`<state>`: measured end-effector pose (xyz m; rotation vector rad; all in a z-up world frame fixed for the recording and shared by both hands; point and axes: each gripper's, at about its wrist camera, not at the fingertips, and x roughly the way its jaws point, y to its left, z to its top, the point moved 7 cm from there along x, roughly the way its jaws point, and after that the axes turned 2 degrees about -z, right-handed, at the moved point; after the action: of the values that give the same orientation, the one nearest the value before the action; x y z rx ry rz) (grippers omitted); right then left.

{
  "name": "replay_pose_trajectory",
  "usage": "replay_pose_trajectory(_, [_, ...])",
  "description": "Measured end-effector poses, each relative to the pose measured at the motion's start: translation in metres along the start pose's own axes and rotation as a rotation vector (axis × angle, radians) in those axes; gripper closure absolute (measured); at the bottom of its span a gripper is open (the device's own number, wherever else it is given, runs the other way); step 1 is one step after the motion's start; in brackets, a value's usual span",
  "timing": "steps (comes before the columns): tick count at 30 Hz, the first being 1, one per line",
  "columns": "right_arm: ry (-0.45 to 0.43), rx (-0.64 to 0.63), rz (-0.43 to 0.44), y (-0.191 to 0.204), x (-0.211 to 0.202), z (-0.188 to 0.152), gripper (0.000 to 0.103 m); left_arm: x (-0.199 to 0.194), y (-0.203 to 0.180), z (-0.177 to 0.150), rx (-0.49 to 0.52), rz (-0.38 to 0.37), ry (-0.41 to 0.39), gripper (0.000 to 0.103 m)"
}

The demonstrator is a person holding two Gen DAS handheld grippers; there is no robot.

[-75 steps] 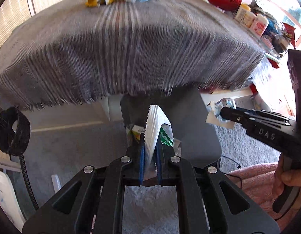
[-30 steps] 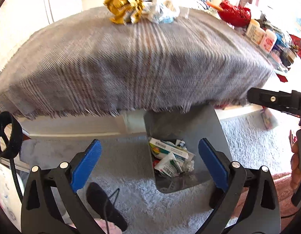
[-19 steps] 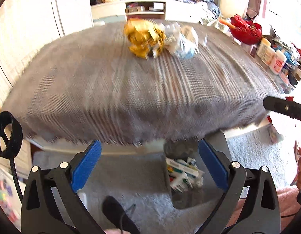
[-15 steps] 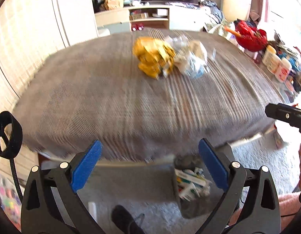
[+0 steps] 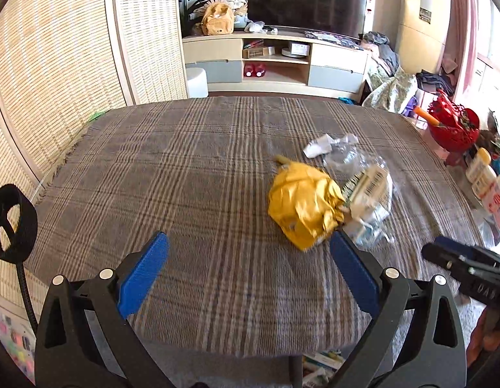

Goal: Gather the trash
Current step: 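Raise both open grippers back toward the table, then grasp the yellow crumpled paper with the left gripper while the right grasps a white wrapper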

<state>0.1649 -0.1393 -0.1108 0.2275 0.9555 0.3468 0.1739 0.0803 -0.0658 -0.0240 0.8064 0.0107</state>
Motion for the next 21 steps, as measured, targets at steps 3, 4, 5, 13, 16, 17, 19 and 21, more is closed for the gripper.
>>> replay_pose_trajectory(3, [0.016,-0.007,0.022,0.007,0.017,0.003,0.053,0.016,-0.002,0.013,0.006,0.010,0.008,0.008])
replay_pose_trajectory(4, [0.018,-0.015,0.023,0.009,0.021,0.005,0.053,0.021,-0.005,0.015,0.011,0.008,0.014,0.008])
replay_pose_trajectory(5, [0.019,-0.023,0.022,0.012,0.025,0.006,0.053,0.025,-0.006,0.017,0.013,0.003,0.021,0.008])
replay_pose_trajectory(13, [0.039,-0.059,0.008,0.017,0.052,0.013,0.042,0.064,-0.016,0.026,-0.001,-0.025,0.070,0.008])
replay_pose_trajectory(16, [0.047,-0.081,0.009,0.020,0.059,0.013,0.042,0.074,-0.020,0.026,-0.004,-0.052,0.085,0.008])
replay_pose_trajectory(17, [0.050,-0.092,0.009,0.021,0.060,0.012,0.043,0.077,-0.022,0.027,-0.002,-0.052,0.088,0.008])
replay_pose_trajectory(19, [0.054,-0.104,0.009,0.023,0.063,0.011,0.050,0.082,-0.024,0.027,-0.003,-0.061,0.093,0.008])
replay_pose_trajectory(21, [0.062,-0.108,0.017,0.025,0.065,0.010,0.057,0.088,-0.026,0.025,-0.005,-0.072,0.101,0.008])
